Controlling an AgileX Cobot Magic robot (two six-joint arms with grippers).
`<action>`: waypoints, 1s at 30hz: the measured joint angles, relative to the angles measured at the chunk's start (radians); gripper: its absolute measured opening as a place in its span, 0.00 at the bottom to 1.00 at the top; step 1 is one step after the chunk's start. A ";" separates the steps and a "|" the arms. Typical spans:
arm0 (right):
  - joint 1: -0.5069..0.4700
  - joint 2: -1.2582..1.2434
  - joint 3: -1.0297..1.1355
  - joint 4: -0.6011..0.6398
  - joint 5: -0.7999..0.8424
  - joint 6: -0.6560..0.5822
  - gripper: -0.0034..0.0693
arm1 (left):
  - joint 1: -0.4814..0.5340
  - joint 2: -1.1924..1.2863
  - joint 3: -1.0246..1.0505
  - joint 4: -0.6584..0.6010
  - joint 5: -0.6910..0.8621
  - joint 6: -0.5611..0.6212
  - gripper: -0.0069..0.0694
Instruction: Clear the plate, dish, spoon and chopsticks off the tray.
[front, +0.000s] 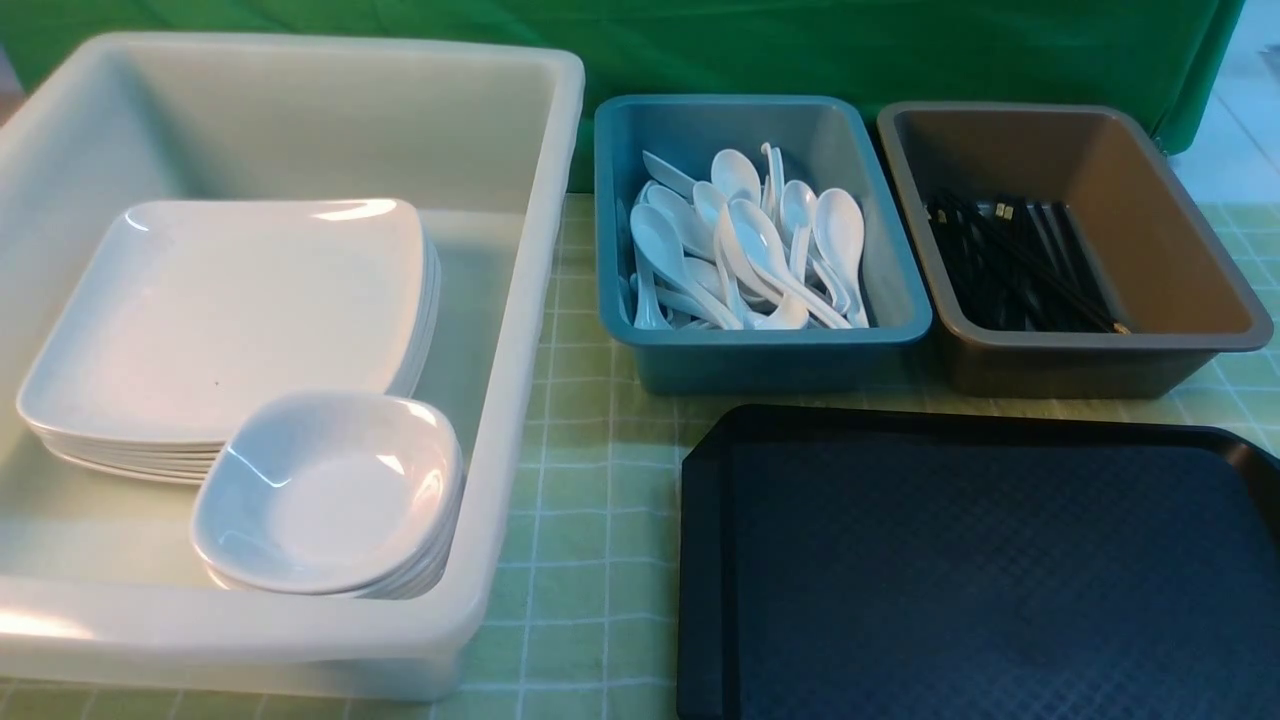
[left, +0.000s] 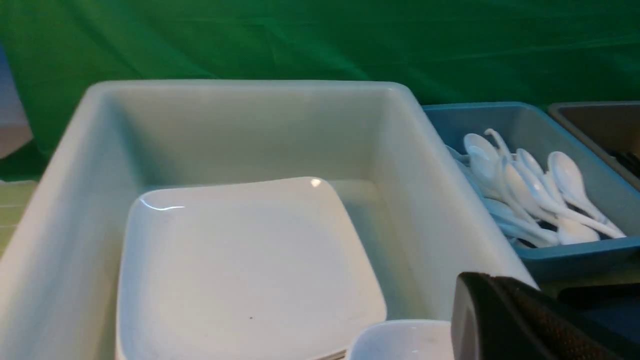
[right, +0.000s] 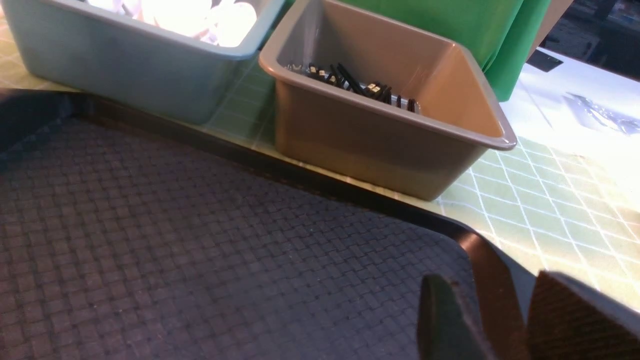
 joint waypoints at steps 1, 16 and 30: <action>0.000 0.000 0.000 0.000 0.000 0.000 0.38 | 0.000 0.000 0.008 0.000 -0.006 0.000 0.07; 0.000 0.000 0.000 0.000 0.000 0.000 0.38 | -0.038 -0.349 0.550 0.280 -0.319 -0.408 0.07; 0.000 0.000 0.000 0.000 -0.001 0.000 0.38 | -0.038 -0.534 0.732 0.339 -0.321 -0.427 0.07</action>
